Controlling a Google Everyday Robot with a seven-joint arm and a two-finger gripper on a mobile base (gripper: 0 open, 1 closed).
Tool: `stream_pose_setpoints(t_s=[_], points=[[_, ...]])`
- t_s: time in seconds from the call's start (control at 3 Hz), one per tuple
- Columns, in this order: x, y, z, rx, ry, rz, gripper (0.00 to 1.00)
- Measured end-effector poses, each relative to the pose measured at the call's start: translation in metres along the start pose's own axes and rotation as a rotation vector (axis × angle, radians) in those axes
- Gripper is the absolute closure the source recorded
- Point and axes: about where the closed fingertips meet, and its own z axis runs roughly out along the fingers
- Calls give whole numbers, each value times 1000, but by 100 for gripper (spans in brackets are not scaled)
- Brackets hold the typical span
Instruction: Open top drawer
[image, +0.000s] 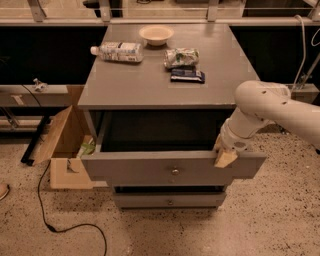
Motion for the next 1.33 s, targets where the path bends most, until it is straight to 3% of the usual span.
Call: stream_pose_setpoints(t_s=[0.33, 0.67, 1.33], points=[[0, 0, 0, 0, 0, 0, 99], [0, 32, -2, 3, -14, 27, 100], [-1, 39, -4, 8, -21, 36, 58]])
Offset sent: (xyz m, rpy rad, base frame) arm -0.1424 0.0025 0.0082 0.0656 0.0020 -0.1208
